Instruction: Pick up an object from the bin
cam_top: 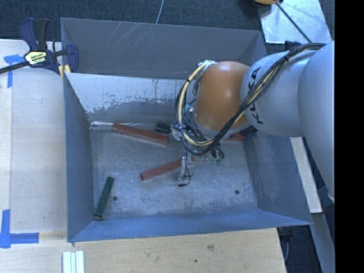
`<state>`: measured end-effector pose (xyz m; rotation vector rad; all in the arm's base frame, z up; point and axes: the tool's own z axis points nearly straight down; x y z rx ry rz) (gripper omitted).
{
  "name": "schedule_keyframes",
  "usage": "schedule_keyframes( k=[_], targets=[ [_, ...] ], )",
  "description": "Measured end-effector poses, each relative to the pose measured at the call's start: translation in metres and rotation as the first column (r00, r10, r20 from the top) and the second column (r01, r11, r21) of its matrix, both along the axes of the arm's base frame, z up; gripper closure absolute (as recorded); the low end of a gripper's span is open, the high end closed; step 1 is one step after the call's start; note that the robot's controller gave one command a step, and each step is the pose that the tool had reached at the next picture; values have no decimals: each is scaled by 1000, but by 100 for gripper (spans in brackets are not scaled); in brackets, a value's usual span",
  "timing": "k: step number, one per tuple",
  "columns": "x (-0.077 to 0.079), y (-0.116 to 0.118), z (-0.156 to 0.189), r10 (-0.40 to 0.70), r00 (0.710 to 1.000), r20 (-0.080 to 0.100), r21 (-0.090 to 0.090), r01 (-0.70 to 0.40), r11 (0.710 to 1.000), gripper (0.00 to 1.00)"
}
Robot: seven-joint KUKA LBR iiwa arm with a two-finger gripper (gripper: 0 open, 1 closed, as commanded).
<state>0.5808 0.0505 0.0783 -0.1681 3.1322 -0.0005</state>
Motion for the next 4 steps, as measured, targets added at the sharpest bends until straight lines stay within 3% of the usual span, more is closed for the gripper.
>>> schedule_keyframes(
  k=[1,2,3,4],
  targets=[
    [1,4,35,75,997,-4,0,-75,997,0],
    [-8,18,36,49,999,1,1,-49,999,0],
    [-9,21,-8,121,993,0,1,-121,993,0],
    [-17,27,-7,152,988,1,1,-152,988,100]
  ],
)
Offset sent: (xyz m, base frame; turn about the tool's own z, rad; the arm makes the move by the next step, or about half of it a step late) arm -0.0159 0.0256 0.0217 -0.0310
